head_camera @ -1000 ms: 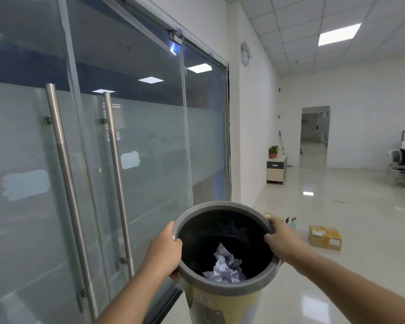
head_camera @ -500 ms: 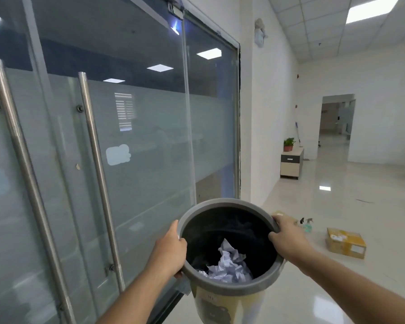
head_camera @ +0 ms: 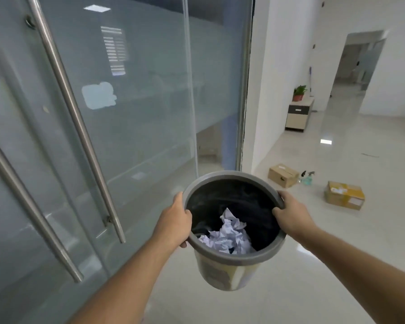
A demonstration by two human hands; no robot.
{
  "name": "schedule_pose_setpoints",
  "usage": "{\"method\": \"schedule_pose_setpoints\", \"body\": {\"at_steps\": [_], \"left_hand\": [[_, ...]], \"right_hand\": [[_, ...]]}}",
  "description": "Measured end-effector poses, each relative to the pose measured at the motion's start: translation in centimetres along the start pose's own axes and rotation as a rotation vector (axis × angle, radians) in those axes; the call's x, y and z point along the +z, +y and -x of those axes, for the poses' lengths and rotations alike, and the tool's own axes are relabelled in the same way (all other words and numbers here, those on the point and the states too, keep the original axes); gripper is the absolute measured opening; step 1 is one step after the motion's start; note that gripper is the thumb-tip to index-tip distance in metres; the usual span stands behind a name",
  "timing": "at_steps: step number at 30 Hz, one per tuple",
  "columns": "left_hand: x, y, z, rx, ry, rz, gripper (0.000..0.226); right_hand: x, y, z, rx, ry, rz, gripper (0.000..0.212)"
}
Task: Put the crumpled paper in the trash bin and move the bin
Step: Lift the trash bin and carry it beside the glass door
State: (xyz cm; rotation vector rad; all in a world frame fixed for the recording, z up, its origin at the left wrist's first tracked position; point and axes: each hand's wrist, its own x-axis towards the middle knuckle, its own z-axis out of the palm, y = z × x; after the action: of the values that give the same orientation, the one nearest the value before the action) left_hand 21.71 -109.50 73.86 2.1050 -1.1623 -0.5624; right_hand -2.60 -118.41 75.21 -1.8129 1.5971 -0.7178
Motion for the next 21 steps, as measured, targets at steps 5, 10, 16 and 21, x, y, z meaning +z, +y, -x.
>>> {"method": "schedule_pose_setpoints", "body": {"at_steps": [5, 10, 16, 21], "left_hand": [[6.4, -6.7, -1.7, -0.063, -0.020, -0.058, 0.058], [16.3, -16.4, -1.9, -0.103, -0.009, -0.134, 0.051], [30.3, -30.8, -0.8, -0.103, -0.054, -0.169, 0.040], [42.2, -43.5, 0.7, -0.127, -0.113, -0.205, 0.042]], "right_hand": [[6.9, 6.5, -1.7, 0.036, -0.015, 0.098, 0.050], [16.3, 16.9, -1.6, 0.073, -0.051, 0.135, 0.051], [29.4, 32.4, -0.2, 0.094, -0.088, 0.135, 0.052], [40.5, 46.3, 2.1, 0.132, -0.134, 0.144, 0.052]]}}
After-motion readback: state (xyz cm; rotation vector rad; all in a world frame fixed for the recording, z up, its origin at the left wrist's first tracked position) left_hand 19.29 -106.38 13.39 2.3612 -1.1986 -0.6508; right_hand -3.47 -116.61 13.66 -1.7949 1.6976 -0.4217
